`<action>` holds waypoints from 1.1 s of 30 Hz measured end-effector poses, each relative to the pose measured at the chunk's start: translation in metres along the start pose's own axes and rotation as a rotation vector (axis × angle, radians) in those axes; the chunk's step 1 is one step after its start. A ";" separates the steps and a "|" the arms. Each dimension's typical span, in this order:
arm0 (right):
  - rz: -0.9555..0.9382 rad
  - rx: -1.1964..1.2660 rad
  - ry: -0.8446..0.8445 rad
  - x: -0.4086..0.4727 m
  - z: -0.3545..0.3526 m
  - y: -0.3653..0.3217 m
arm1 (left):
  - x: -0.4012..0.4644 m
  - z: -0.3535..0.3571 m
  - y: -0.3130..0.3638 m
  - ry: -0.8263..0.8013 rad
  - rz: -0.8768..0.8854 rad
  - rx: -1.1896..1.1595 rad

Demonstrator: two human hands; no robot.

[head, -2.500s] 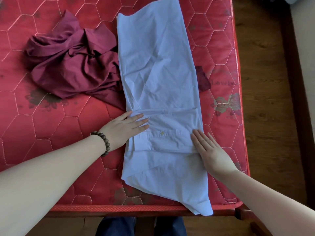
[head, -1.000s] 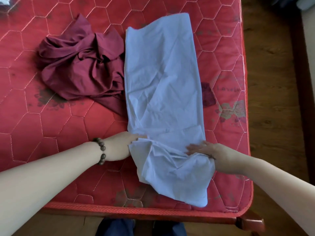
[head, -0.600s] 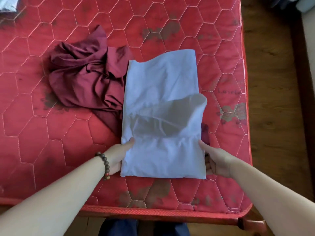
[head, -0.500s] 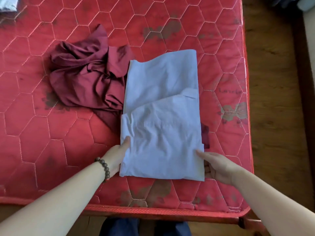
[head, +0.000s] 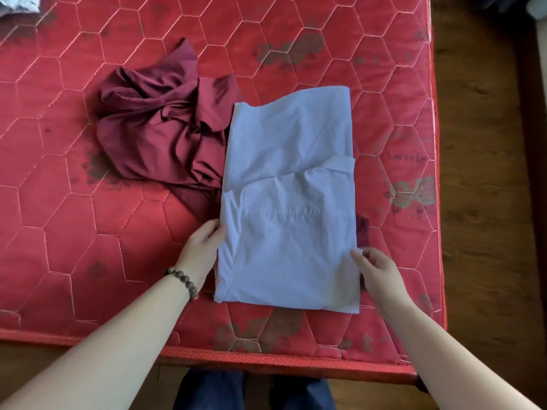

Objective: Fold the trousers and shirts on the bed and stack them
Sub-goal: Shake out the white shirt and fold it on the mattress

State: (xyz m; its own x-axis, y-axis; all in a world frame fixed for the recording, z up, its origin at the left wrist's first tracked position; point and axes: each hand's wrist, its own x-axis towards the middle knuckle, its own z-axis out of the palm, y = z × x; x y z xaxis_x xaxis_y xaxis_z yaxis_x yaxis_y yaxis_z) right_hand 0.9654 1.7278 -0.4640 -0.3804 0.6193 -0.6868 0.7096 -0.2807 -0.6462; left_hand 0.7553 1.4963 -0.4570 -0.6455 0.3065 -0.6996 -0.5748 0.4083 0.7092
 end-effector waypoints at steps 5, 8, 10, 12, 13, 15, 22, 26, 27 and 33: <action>-0.142 -0.083 0.090 0.024 0.015 -0.034 | 0.022 0.015 0.024 0.094 0.114 0.102; -0.149 -0.126 0.149 0.031 0.018 -0.037 | 0.024 0.014 0.030 0.170 0.079 0.095; -0.106 -0.095 0.192 0.029 0.016 -0.033 | 0.021 0.009 0.028 0.161 -0.022 0.052; -0.087 -0.090 0.240 0.019 0.011 -0.025 | 0.011 0.000 0.023 0.129 -0.134 -0.066; -0.090 -0.106 0.263 0.011 0.007 -0.020 | 0.004 -0.006 0.019 0.126 -0.165 -0.060; -0.071 -0.150 0.293 -0.006 -0.002 -0.010 | -0.011 -0.022 0.008 0.122 -0.204 0.022; 0.160 -0.202 -0.040 -0.049 -0.008 0.024 | -0.054 -0.048 -0.030 -0.128 -0.331 0.142; 0.189 -0.039 -0.020 -0.047 0.005 0.028 | -0.051 -0.029 -0.039 -0.054 -0.203 0.374; 0.194 0.002 0.000 -0.045 0.006 0.028 | -0.049 -0.026 -0.039 -0.046 -0.172 0.439; 0.121 -0.312 0.066 -0.039 0.004 0.031 | -0.032 -0.028 -0.038 -0.054 0.018 0.723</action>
State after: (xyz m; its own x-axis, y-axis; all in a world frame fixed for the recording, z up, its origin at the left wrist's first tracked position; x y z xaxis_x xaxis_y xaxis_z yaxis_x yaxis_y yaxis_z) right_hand 0.9999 1.6920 -0.4585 -0.2507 0.6444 -0.7224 0.8983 -0.1233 -0.4216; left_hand 0.7834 1.4465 -0.4596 -0.6152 0.3534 -0.7047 -0.0753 0.8635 0.4988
